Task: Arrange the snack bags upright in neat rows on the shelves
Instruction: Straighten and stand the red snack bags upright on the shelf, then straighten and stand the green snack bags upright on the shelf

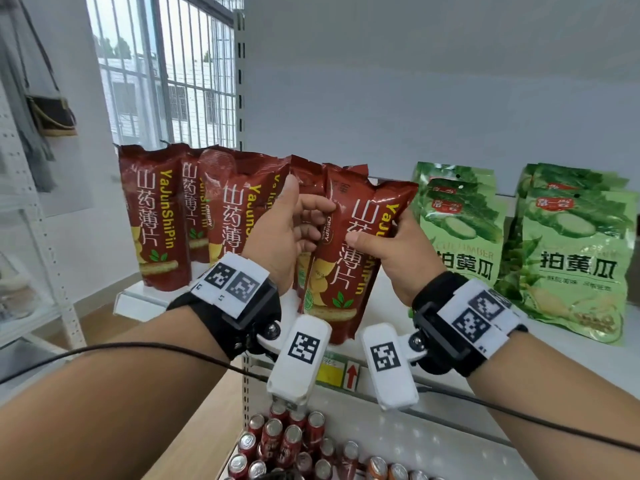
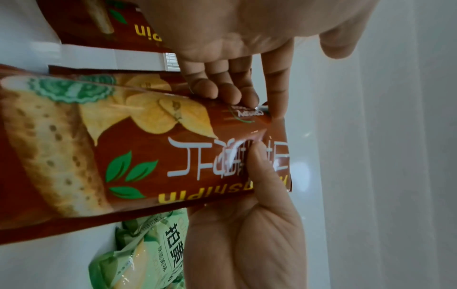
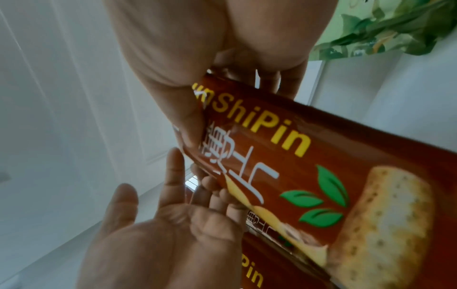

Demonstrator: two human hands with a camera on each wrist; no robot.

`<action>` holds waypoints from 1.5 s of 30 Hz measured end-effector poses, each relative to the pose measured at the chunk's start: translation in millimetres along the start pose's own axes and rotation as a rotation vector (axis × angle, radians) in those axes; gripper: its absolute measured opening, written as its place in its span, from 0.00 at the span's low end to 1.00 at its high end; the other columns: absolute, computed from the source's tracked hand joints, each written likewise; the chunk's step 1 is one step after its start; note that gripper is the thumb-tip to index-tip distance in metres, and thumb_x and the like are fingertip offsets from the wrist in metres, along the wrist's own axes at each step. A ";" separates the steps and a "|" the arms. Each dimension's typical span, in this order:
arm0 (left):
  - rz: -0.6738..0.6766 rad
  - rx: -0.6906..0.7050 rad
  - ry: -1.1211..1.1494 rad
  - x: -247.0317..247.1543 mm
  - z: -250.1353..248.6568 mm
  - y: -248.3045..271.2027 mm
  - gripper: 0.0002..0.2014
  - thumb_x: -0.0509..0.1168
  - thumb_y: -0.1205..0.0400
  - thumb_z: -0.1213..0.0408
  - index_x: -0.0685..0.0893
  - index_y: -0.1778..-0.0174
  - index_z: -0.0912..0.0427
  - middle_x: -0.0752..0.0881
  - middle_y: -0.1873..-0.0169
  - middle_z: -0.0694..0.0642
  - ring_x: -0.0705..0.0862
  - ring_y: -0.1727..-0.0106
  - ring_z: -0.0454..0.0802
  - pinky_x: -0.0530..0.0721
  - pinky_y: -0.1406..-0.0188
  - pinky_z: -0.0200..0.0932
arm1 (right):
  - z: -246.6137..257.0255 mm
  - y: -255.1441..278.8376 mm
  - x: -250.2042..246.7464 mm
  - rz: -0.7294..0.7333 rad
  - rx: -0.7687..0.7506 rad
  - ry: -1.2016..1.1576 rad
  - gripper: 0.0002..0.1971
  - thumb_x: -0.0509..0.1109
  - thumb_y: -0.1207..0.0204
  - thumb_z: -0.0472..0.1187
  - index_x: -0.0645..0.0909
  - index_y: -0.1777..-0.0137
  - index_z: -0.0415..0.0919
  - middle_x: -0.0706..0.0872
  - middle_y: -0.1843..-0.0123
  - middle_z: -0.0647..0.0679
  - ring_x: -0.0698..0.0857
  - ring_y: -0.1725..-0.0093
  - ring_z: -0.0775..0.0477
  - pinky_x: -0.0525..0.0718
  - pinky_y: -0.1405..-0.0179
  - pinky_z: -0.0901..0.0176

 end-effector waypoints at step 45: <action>0.123 -0.262 -0.111 118.3 71.1 6.2 0.12 0.51 0.12 0.54 0.80 0.51 0.49 0.87 0.58 0.50 0.84 0.56 0.45 0.80 0.54 0.42 | -60.9 5.1 -206.9 -0.421 0.406 0.632 0.06 0.67 0.26 0.38 0.74 0.52 0.40 0.75 0.60 0.46 0.78 0.60 0.44 0.81 0.54 0.50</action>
Point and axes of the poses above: each hand's wrist, its own y-axis away from the middle knuckle, its own x-axis out of the palm, z = x × y, the point moved 10 cm from there along -y, towards the middle knuckle
